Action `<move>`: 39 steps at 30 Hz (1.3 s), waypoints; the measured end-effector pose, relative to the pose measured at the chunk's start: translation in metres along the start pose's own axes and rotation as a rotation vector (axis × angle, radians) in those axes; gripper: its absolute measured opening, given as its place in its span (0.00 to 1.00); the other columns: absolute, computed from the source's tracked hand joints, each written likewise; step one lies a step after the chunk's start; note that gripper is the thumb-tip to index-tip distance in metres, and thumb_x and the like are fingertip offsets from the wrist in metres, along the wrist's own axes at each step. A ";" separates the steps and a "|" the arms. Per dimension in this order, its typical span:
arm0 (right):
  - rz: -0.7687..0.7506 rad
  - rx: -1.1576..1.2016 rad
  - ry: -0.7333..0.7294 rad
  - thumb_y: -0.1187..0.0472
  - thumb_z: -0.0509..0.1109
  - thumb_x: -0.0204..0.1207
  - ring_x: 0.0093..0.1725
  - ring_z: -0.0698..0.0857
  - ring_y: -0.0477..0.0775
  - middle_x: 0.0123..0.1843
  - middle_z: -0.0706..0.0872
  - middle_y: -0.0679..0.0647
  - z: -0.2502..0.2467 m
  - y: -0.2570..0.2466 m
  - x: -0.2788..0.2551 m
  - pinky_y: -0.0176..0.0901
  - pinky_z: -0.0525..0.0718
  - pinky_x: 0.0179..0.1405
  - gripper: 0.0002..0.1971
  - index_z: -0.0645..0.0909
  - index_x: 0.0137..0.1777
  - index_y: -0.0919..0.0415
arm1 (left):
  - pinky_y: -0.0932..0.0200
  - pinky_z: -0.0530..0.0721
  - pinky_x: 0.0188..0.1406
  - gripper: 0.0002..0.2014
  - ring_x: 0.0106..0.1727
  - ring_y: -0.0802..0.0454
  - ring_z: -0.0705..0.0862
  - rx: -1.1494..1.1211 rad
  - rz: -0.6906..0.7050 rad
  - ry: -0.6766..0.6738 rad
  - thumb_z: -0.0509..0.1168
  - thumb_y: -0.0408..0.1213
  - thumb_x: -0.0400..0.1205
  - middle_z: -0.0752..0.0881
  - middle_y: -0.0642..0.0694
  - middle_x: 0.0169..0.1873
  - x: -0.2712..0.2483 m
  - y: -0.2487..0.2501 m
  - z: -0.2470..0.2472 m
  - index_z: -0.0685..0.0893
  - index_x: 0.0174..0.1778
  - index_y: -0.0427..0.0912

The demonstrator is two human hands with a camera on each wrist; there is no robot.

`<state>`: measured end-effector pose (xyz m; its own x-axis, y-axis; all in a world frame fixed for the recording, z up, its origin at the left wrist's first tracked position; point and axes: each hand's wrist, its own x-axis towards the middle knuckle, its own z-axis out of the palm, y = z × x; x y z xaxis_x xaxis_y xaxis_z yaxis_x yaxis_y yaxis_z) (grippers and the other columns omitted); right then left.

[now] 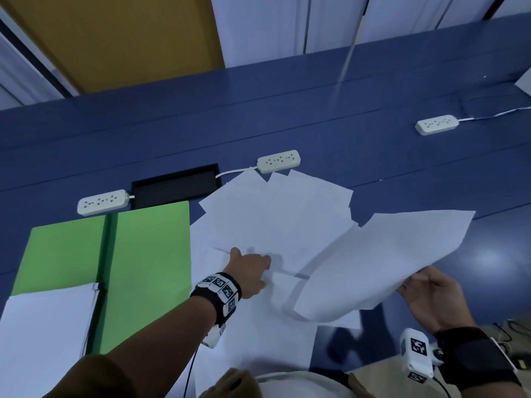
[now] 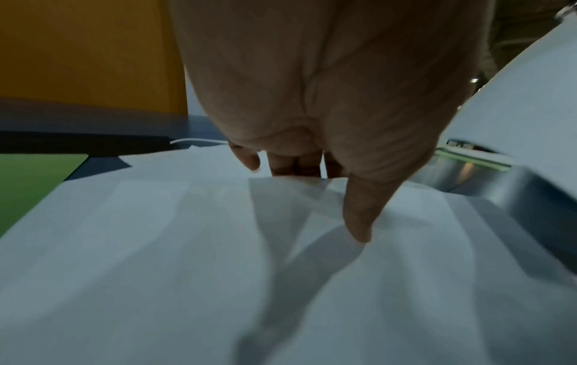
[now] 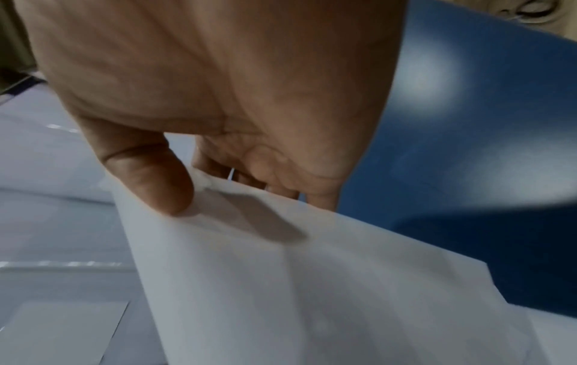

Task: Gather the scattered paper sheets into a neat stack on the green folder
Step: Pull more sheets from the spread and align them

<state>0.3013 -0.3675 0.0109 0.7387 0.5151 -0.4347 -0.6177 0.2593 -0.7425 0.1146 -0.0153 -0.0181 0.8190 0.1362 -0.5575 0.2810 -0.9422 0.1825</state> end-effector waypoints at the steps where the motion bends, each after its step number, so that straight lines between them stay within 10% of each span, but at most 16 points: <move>1: -0.012 -0.051 -0.028 0.57 0.87 0.48 0.50 0.85 0.59 0.45 0.87 0.56 0.005 -0.004 -0.002 0.46 0.90 0.53 0.21 0.86 0.42 0.59 | 0.41 0.64 0.72 0.10 0.47 0.45 0.81 -0.030 0.014 0.028 0.65 0.46 0.86 0.84 0.51 0.47 -0.003 0.001 -0.006 0.73 0.59 0.50; 5: -0.045 -0.222 -0.135 0.64 0.74 0.63 0.50 0.91 0.61 0.45 0.94 0.61 0.037 -0.024 -0.010 0.46 0.91 0.52 0.08 0.92 0.41 0.63 | 0.51 0.80 0.53 0.10 0.46 0.42 0.85 -0.357 -0.009 0.103 0.64 0.44 0.88 0.87 0.44 0.49 -0.007 -0.007 -0.028 0.75 0.64 0.50; 10: -0.010 -0.298 -0.416 0.57 0.86 0.57 0.54 0.92 0.63 0.48 0.95 0.65 0.081 -0.059 -0.020 0.44 0.90 0.56 0.19 0.94 0.46 0.68 | 0.58 0.82 0.51 0.36 0.48 0.51 0.86 -0.723 -0.097 0.339 0.64 0.31 0.87 0.87 0.51 0.60 -0.005 -0.024 -0.035 0.59 0.86 0.65; 13: 0.005 0.097 -0.637 0.83 0.56 0.79 0.69 0.82 0.83 0.64 0.82 0.87 0.109 -0.079 -0.026 0.67 0.78 0.76 0.16 0.76 0.62 0.93 | 0.72 0.71 0.66 0.36 0.70 0.59 0.78 -0.796 -0.110 0.359 0.63 0.25 0.86 0.74 0.60 0.79 -0.003 -0.032 -0.021 0.66 0.87 0.62; 15: 0.005 0.212 -0.498 0.84 0.41 0.73 0.62 0.84 0.87 0.61 0.82 0.89 0.130 -0.088 -0.032 0.76 0.84 0.65 0.25 0.75 0.61 0.92 | 0.77 0.70 0.66 0.28 0.76 0.58 0.78 -0.877 -0.153 0.338 0.62 0.24 0.85 0.80 0.56 0.77 0.001 -0.036 -0.005 0.82 0.75 0.60; 18: 0.002 0.113 -0.239 0.74 0.50 0.68 0.29 0.90 0.55 0.33 0.89 0.58 0.142 -0.072 -0.016 0.42 0.90 0.26 0.22 0.88 0.35 0.65 | 0.64 0.80 0.68 0.26 0.73 0.51 0.84 -1.051 -0.254 0.308 0.59 0.22 0.83 0.89 0.52 0.67 0.003 -0.035 0.013 0.90 0.54 0.61; 21: 0.038 -0.143 -0.150 0.74 0.58 0.78 0.49 0.95 0.56 0.53 0.95 0.58 0.128 -0.025 0.024 0.49 0.95 0.50 0.21 0.91 0.59 0.63 | 0.59 0.78 0.73 0.24 0.75 0.45 0.83 -1.248 -0.335 0.261 0.57 0.21 0.83 0.89 0.47 0.67 -0.004 -0.024 0.012 0.93 0.57 0.50; 25: 0.225 -0.507 0.069 0.73 0.70 0.82 0.50 0.92 0.63 0.59 0.93 0.66 0.096 0.053 0.058 0.53 0.89 0.50 0.11 0.83 0.62 0.68 | 0.50 0.83 0.65 0.17 0.72 0.38 0.82 -1.466 -0.479 0.148 0.68 0.49 0.80 0.84 0.41 0.74 -0.010 -0.020 0.012 0.93 0.62 0.52; 28: 0.261 -0.771 0.123 0.69 0.75 0.78 0.45 0.86 0.60 0.50 0.90 0.60 0.086 0.099 0.064 0.47 0.79 0.44 0.06 0.82 0.52 0.65 | 0.41 0.79 0.75 0.39 0.69 0.39 0.83 -1.660 -0.564 0.063 0.60 0.82 0.71 0.87 0.41 0.67 -0.012 -0.029 0.015 0.94 0.59 0.54; 31: 0.197 -0.981 0.129 0.67 0.73 0.79 0.52 0.88 0.58 0.55 0.91 0.56 0.089 0.123 0.065 0.44 0.83 0.45 0.04 0.83 0.52 0.60 | 0.44 0.83 0.67 0.51 0.66 0.41 0.85 -1.715 -0.596 0.005 0.57 0.90 0.64 0.90 0.42 0.61 -0.013 -0.034 0.018 0.92 0.63 0.50; 35: 0.183 -1.229 -0.090 0.60 0.71 0.82 0.53 0.88 0.60 0.53 0.90 0.56 0.099 0.135 0.071 0.41 0.82 0.47 0.06 0.83 0.55 0.61 | 0.44 0.90 0.57 0.37 0.55 0.38 0.91 -1.580 -0.587 0.086 0.81 0.66 0.66 0.93 0.39 0.55 -0.010 -0.038 0.031 0.89 0.57 0.36; 39: 0.101 -1.400 -0.094 0.53 0.76 0.81 0.45 0.82 0.55 0.42 0.82 0.49 0.098 0.114 0.093 0.37 0.72 0.39 0.09 0.79 0.45 0.54 | 0.56 0.83 0.40 0.05 0.38 0.48 0.86 -1.365 -0.555 0.150 0.76 0.30 0.80 0.90 0.44 0.39 -0.013 -0.038 0.042 0.87 0.46 0.40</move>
<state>0.2733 -0.2098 -0.0638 0.6528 0.5491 -0.5219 0.1515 -0.7696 -0.6203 0.0722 0.0063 -0.0523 0.4713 0.4836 -0.7375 0.7405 0.2373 0.6288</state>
